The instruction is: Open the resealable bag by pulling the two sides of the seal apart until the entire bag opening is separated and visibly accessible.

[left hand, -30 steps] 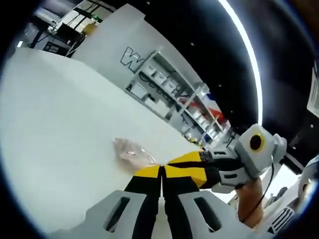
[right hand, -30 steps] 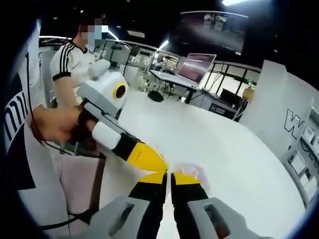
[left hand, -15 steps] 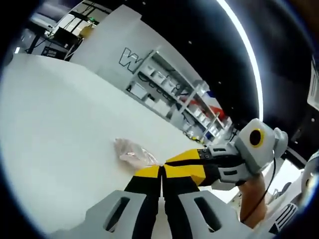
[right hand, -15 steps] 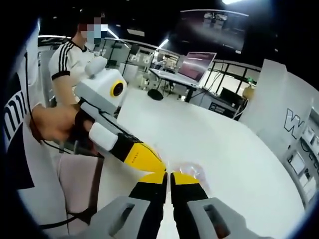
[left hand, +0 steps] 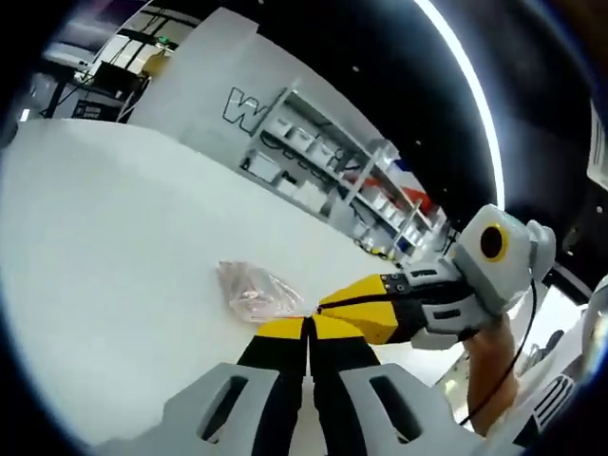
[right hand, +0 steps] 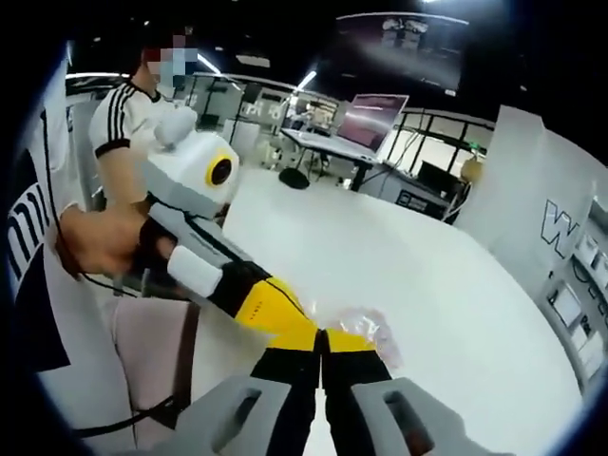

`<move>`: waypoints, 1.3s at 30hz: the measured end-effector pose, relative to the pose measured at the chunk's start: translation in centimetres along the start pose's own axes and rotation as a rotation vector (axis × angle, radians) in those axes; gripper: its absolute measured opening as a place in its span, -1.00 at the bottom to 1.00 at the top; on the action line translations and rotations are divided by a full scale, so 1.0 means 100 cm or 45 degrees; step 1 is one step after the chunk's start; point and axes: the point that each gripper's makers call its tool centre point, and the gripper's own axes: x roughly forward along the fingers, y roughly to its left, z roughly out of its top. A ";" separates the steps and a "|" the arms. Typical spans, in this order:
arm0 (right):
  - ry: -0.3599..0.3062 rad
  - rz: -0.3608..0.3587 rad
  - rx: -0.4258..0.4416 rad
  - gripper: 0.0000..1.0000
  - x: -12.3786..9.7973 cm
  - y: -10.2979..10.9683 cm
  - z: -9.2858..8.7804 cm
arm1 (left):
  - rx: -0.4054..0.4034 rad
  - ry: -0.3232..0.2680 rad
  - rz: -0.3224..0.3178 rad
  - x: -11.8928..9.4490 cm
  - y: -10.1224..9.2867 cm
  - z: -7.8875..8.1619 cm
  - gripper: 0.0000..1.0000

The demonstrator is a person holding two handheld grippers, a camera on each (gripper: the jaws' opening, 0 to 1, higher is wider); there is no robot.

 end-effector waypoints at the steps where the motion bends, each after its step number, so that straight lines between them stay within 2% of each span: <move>1: -0.006 -0.008 -0.006 -1.00 0.000 0.000 0.001 | -0.007 -0.002 0.001 0.000 0.000 0.001 -0.99; 17: -0.054 -0.111 -0.087 -1.00 0.002 -0.005 0.008 | -0.056 0.014 0.008 0.001 0.004 0.000 -0.99; 19: -0.066 -0.120 -0.087 -1.00 0.002 -0.007 0.009 | -0.133 -0.040 -0.018 0.001 0.003 0.006 -0.99; 22: -0.065 -0.121 -0.078 -1.00 0.001 -0.009 0.010 | -0.318 -0.054 -0.089 0.001 0.002 0.006 -0.97; 23: -0.068 -0.117 -0.075 -1.00 0.001 -0.009 0.011 | -0.331 -0.059 -0.096 0.000 0.003 0.006 -0.97; 32: -0.056 -0.096 -0.080 -1.00 0.003 -0.004 0.010 | -0.341 -0.071 -0.077 0.002 0.006 0.006 -0.99; 35: -0.077 -0.126 -0.086 -1.00 0.000 -0.009 0.015 | -0.333 -0.047 -0.060 0.003 0.006 0.004 -1.00; 36: -0.107 -0.171 -0.103 -1.00 -0.004 -0.015 0.022 | -0.274 -0.017 -0.016 0.003 0.013 0.000 -1.00; 37: -0.121 -0.192 -0.102 -1.00 -0.008 -0.020 0.026 | -0.301 -0.021 -0.023 0.004 0.014 -0.001 -1.00; 38: -0.119 -0.183 -0.098 -1.00 -0.009 -0.021 0.027 | -0.370 -0.033 -0.054 0.004 0.011 0.000 -1.00; 39: -0.114 -0.178 -0.077 -1.00 -0.009 -0.024 0.025 | -0.370 -0.025 -0.059 0.004 0.011 -0.001 -1.00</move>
